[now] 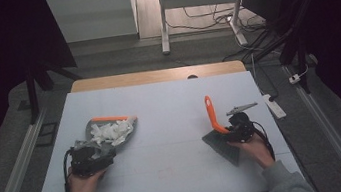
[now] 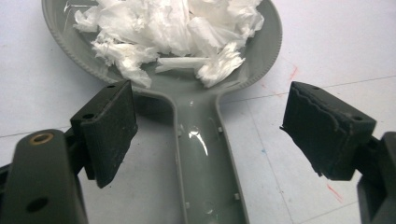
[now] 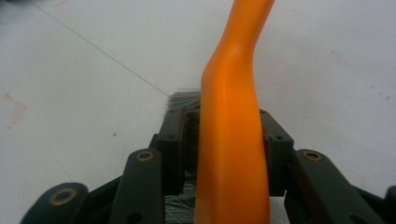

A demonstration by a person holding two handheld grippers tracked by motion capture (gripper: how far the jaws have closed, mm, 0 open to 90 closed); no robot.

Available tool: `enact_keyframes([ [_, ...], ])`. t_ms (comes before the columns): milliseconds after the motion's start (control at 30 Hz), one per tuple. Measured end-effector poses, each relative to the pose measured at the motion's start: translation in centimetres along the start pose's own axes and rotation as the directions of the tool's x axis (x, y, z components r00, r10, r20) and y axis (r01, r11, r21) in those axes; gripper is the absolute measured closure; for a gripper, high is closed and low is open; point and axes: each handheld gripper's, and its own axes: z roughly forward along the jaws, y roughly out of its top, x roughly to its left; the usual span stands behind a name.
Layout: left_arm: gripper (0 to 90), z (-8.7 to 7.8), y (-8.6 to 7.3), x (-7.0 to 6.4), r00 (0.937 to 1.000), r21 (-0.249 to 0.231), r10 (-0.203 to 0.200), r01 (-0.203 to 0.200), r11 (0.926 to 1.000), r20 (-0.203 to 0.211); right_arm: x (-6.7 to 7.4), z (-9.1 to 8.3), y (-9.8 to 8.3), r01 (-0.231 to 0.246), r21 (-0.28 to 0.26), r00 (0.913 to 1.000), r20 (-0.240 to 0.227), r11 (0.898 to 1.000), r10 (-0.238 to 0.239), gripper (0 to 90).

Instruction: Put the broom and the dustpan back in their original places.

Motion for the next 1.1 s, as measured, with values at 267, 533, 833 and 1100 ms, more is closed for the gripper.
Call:
enact_keyframes([
  [267,18.5,0.1,0.0,0.0,0.9999,0.006,0.002,-0.002,1.0000,0.014,-0.6,0.5,0.2,-0.031,0.039,0.9994,0.018,0.999,0.030,51.2],
  [533,18.5,0.1,0.0,-0.1,0.9984,0.021,0.010,-0.011,0.9997,0.056,-0.9,1.1,0.4,-0.058,0.062,0.9974,0.046,0.996,0.055,43.4],
  [833,19.0,0.0,0.1,-0.2,0.9981,0.025,0.024,-0.025,0.9994,0.057,-0.6,1.0,0.6,-0.061,0.056,0.9911,0.122,0.997,0.053,38.5],
  [1100,19.9,-0.4,0.3,-0.4,0.9963,0.017,0.063,-0.064,0.9978,0.059,0.3,-0.7,0.8,-0.002,-0.058,0.9940,0.109,0.998,0.009,42.2],
])
